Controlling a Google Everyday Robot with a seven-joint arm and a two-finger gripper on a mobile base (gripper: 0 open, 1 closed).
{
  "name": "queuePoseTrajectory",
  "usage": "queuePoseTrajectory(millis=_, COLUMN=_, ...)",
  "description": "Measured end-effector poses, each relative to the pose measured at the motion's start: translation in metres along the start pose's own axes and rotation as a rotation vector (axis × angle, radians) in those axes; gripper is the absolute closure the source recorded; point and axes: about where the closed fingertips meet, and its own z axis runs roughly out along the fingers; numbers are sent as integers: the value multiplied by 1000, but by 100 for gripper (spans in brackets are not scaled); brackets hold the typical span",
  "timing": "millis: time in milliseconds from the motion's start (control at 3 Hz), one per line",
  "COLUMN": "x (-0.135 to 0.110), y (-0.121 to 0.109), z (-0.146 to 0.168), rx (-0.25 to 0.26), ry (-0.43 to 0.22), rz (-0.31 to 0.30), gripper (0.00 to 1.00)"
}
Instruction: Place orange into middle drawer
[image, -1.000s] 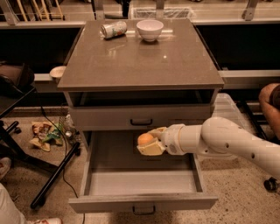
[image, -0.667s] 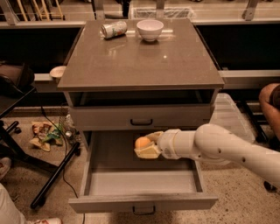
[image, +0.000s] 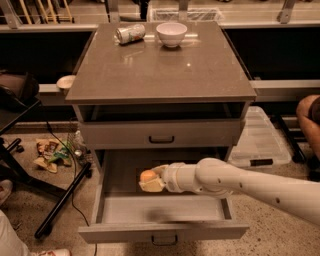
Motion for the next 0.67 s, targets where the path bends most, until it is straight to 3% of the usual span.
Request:
queuePoseTrajectory(millis=333, x=22, y=0, z=42, rx=-37, ry=15, rz=30, gripper=100)
queuePoseTrajectory(millis=667, x=38, y=-3, z=76, rx=-73, ry=13, rz=64, gripper=84)
